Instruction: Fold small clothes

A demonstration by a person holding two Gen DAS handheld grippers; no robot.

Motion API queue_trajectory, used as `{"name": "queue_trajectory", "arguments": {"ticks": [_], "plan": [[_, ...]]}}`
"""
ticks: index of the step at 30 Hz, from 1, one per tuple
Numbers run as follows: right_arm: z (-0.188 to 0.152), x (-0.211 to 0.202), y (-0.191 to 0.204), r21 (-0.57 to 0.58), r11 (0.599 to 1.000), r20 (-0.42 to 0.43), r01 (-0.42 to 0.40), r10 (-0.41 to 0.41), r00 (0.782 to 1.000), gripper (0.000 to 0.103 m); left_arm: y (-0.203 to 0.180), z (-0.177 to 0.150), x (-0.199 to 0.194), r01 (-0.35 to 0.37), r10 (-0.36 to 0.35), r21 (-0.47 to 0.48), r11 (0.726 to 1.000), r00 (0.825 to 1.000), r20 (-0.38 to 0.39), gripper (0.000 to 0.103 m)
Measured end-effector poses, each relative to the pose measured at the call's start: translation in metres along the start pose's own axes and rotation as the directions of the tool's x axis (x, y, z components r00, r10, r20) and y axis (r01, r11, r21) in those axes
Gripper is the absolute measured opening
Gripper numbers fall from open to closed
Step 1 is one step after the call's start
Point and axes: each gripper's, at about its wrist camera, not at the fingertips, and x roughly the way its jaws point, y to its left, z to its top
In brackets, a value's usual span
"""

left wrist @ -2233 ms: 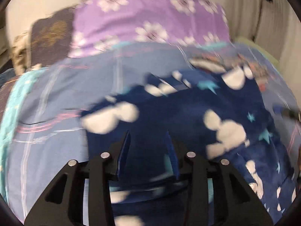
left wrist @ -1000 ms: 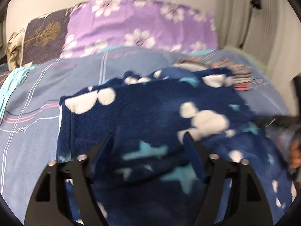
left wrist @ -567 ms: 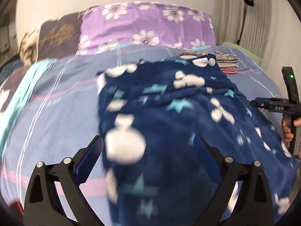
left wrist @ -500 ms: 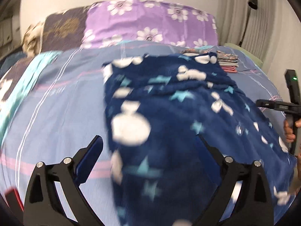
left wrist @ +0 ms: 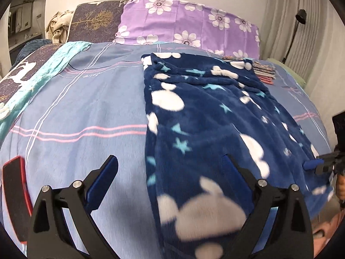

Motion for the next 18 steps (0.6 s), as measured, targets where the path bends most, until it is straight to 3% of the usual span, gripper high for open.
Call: {"name": "queue_trajectory", "arguments": {"ticks": [2,5,9,11,12,13,15,17,18], "plan": [[-0.006,0.003,0.006,0.022,0.998,-0.009,-0.064,0.064,0.998,0.053,-0.002,-0.010,-0.009,0.006,-0.006,0.011,1.000,1.000,0.002,0.097],[-0.012,0.016,0.013,0.006,0.999,-0.055,-0.039,0.039,0.998,0.054,-0.002,-0.027,-0.021,0.019,-0.019,0.023,1.000,1.000,-0.007,0.097],[-0.016,0.041,0.011,0.073,0.994,-0.103,-0.077,0.084,0.991,0.053,0.001,-0.048,-0.024,0.081,-0.081,-0.008,0.997,0.996,-0.040,0.097],[-0.012,0.043,0.014,0.078,0.995,-0.084,-0.057,0.063,0.994,0.016,0.001,-0.058,-0.023,0.123,-0.124,-0.033,0.992,0.991,-0.051,0.097],[-0.009,0.036,0.018,0.077,0.995,-0.052,-0.063,0.067,0.996,0.006,0.001,-0.063,-0.021,0.146,-0.149,-0.050,0.988,0.987,-0.054,0.096],[-0.008,0.027,0.024,0.053,0.996,-0.010,-0.070,0.070,0.997,0.005,0.002,-0.066,-0.021,0.166,-0.169,-0.067,0.984,0.984,-0.052,0.092],[-0.005,0.003,0.038,-0.020,0.999,0.070,-0.040,0.041,0.997,0.005,0.002,-0.071,-0.022,0.211,-0.215,-0.089,0.973,0.975,-0.046,0.067],[-0.006,-0.021,0.046,-0.063,0.997,0.135,0.050,-0.041,0.990,0.005,0.003,-0.072,-0.024,0.231,-0.236,-0.103,0.967,0.971,-0.035,0.054],[-0.007,-0.024,0.045,-0.068,0.994,0.142,0.090,-0.080,0.987,0.005,0.003,-0.073,-0.025,0.240,-0.245,-0.100,0.966,0.969,-0.034,0.053]]}}
